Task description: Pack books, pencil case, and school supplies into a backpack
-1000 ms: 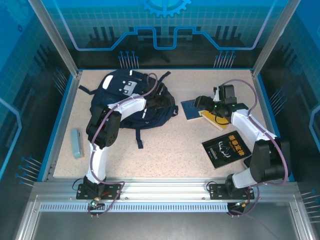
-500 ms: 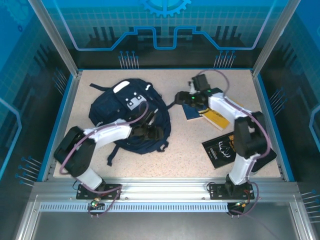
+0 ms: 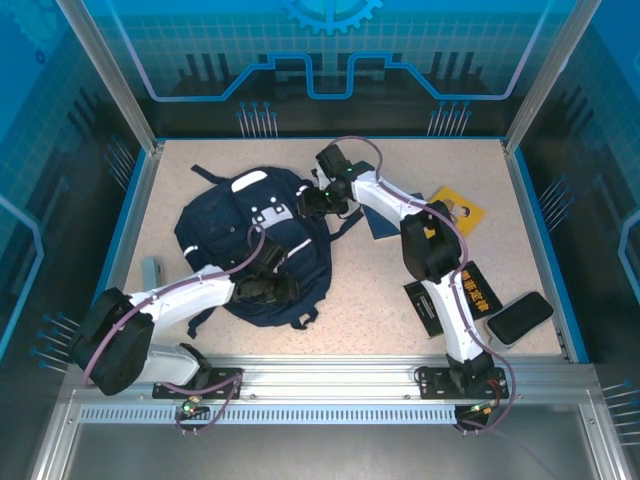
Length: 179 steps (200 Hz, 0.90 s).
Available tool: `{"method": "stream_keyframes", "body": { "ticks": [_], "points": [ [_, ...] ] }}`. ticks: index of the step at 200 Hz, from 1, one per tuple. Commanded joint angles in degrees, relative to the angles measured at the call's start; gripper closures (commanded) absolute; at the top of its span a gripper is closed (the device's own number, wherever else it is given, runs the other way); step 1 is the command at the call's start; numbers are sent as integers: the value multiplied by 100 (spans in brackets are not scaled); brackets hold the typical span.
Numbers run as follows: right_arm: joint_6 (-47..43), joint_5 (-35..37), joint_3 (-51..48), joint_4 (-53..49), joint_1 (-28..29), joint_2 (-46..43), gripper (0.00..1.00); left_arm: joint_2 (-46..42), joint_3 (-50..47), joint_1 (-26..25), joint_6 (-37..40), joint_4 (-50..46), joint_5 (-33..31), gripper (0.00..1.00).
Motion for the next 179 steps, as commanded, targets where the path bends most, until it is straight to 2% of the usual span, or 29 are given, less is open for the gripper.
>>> {"method": "stream_keyframes", "body": {
  "ticks": [1, 39, 81, 99, 116, 135, 151, 179],
  "points": [
    [40, 443, 304, -700, 24, 294, 38, 94, -279, 132, -158, -926, -288, 66],
    [472, 1205, -18, -949, -67, 151, 52, 187, -161, 424, -144, -777, -327, 68],
    [1039, 1716, -991, -853, -315, -384, 59, 818, 379, 725, 98, -441, -395, 69],
    [1223, 1767, -1598, -615, -385, -812, 59, 1213, 699, 1053, 306, -405, -449, 68],
    [1300, 1498, -2164, -233, -420, -1175, 59, 1537, 964, 1461, 462, -316, -477, 67],
    [1187, 741, -2469, 273, -433, -1434, 56, 1702, 1322, 1787, 628, -350, -459, 64],
    [1049, 249, -2378, 321, -441, -1566, 52, 1634, 1672, 1827, 834, -573, -454, 57],
    [1018, 89, -2593, 397, -583, -2264, 43, 1138, 2130, 1791, 1197, -1106, -444, 42]
  ]
}}
